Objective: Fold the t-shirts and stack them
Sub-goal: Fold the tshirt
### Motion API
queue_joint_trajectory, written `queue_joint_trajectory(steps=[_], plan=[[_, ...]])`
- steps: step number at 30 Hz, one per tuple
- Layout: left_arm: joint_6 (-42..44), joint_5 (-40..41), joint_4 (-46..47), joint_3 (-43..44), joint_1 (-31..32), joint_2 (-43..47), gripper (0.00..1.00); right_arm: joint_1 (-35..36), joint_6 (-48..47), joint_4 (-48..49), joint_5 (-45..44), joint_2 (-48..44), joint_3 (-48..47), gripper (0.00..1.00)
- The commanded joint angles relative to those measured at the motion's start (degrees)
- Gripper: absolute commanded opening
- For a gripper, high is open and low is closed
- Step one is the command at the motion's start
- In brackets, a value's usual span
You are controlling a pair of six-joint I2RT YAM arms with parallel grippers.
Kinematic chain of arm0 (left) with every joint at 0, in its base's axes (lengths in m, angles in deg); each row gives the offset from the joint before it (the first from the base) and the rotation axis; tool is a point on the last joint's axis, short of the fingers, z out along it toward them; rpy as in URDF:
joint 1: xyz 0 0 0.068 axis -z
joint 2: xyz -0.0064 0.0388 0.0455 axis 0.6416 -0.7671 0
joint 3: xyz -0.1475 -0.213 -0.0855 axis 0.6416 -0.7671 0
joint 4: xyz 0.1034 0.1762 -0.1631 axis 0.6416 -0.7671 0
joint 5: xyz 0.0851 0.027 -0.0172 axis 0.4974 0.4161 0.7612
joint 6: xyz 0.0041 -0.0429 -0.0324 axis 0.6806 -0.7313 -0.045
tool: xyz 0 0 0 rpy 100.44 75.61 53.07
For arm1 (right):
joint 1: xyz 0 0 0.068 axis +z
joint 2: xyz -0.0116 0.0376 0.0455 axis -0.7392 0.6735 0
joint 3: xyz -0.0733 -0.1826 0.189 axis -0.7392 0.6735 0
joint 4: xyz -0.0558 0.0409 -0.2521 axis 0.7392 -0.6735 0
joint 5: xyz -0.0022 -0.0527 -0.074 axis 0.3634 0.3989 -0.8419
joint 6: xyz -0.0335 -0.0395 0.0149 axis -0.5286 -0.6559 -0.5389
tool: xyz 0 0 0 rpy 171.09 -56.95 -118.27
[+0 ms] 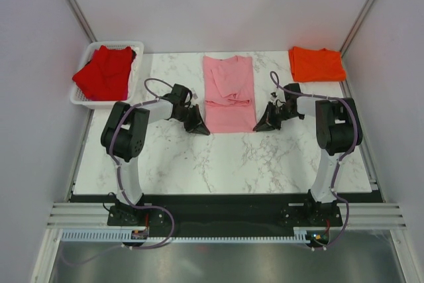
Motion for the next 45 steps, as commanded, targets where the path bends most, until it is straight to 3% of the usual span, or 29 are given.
queue_joint_trajectory(steps=[1, 14, 23, 28, 33, 37, 41, 45], plan=[[0.8, 0.2, 0.1, 1.1, -0.3, 2.1, 0.02, 0.1, 0.5, 1.9, 0.1, -2.7, 2.6, 0.00], [6.0, -1.5, -4.5, -1.1, -0.3, 16.5, 0.02, -2.1, 1.1, 0.9, 5.3, -19.9, 11.5, 0.00], [7.5, -1.5, -5.4, -2.1, 1.9, 21.8, 0.02, -3.0, 5.4, 0.9, 7.2, -34.3, 20.0, 0.00], [7.9, -1.3, -5.8, -2.2, 3.0, 23.3, 0.02, -3.5, 6.4, 0.8, 7.0, -37.7, 20.6, 0.00], [9.5, 1.2, -6.1, 0.4, 2.6, 21.3, 0.02, -4.2, 5.0, 1.8, 5.3, -35.5, 17.6, 0.00], [11.7, 2.9, -5.8, 8.1, 2.1, 16.9, 0.02, -4.9, 4.6, 5.6, 4.2, -29.3, 12.1, 0.00], [13.9, 5.1, -5.3, 17.2, 0.8, 8.7, 0.02, -4.9, 3.8, 8.0, 3.6, -18.5, 0.1, 0.00], [15.9, 6.0, -4.4, 31.6, -1.0, 0.3, 0.02, -6.6, 2.8, 8.7, 3.2, -8.5, -13.4, 0.00]])
